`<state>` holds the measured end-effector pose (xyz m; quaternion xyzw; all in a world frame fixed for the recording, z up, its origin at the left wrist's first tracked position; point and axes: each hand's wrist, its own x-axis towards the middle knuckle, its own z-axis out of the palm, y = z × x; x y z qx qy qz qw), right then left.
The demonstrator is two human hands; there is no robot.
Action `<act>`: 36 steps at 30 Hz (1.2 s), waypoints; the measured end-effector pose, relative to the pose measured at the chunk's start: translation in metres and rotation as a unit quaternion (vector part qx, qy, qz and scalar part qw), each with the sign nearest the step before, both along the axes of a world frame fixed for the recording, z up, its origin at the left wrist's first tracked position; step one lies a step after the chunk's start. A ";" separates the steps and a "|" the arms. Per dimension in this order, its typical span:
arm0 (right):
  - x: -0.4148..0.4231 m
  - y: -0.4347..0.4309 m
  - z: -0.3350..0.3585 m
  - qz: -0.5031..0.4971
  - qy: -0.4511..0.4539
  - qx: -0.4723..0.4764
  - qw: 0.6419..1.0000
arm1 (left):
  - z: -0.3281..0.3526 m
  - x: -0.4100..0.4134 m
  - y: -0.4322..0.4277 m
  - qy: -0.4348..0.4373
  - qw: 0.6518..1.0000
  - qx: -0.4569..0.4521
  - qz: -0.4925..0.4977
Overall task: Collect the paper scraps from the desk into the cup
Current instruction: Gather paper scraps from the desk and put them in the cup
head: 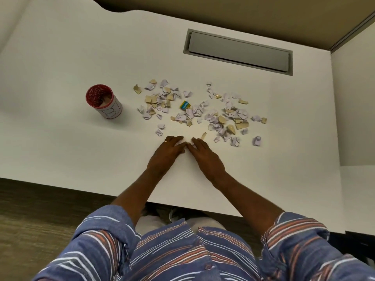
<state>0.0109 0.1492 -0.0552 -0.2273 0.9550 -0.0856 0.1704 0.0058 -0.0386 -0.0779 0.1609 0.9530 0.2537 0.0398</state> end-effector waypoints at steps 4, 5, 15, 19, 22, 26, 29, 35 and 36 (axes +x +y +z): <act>-0.004 0.006 0.003 0.015 0.015 0.008 1.000 | -0.002 -0.001 -0.002 -0.010 0.999 -0.039 -0.012; -0.008 0.006 0.003 0.017 0.023 0.021 0.999 | -0.002 -0.002 -0.002 -0.008 0.999 -0.034 -0.017; -0.034 -0.016 0.008 -0.199 0.070 -0.202 0.956 | 0.017 -0.020 0.006 -0.053 0.967 0.165 0.187; -0.062 -0.041 0.029 -0.379 -0.002 -0.320 0.868 | 0.043 -0.035 0.000 -0.034 0.913 0.299 0.275; -0.086 -0.064 0.046 -0.427 -0.064 -0.382 0.817 | 0.061 -0.049 -0.014 -0.010 0.865 0.372 0.335; -0.110 -0.111 0.077 -0.406 -0.136 -0.453 0.782 | 0.083 -0.068 -0.053 0.049 0.837 0.387 0.384; -0.125 -0.156 0.098 -0.356 -0.156 -0.477 0.789 | 0.097 -0.081 -0.095 0.065 0.820 0.389 0.414; -0.147 -0.246 0.119 -0.283 -0.163 -0.465 0.823 | 0.113 -0.089 -0.180 0.082 0.830 0.307 0.458; -0.149 -0.257 0.118 -0.272 -0.148 -0.445 0.840 | 0.114 -0.090 -0.189 0.078 0.834 0.293 0.461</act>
